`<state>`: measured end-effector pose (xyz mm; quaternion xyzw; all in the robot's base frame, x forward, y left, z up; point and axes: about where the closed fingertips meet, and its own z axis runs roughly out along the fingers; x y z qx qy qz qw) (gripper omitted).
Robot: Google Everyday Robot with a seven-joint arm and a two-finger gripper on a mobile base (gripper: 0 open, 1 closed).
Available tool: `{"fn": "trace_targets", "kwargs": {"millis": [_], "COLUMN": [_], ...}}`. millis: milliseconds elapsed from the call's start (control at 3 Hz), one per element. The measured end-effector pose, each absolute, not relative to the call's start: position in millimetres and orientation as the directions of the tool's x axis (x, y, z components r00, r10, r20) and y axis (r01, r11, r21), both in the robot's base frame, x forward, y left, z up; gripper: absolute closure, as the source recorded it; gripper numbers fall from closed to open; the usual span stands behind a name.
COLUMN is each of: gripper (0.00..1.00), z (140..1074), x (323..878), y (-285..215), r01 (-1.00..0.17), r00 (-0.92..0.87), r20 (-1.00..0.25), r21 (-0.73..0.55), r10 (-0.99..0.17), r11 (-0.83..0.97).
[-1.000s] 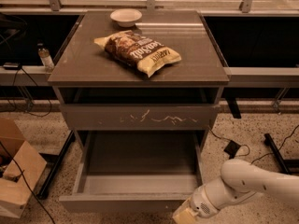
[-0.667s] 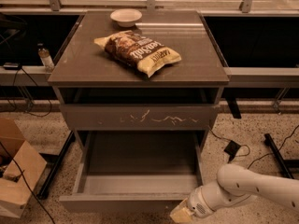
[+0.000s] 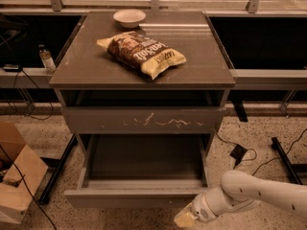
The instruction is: Close middle drawer
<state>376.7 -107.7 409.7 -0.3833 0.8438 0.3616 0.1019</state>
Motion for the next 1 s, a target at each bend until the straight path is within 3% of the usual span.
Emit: {"fn": "trace_targets", "kwargs": {"millis": [1000], "gripper": [1.0], "z": [395], "x": [491], "y": [-112], "r01": [-0.754], "r00": [-0.657], "r20": [-0.546], "r21": [0.475], "r10": [-0.519], "r11": [0.454]}}
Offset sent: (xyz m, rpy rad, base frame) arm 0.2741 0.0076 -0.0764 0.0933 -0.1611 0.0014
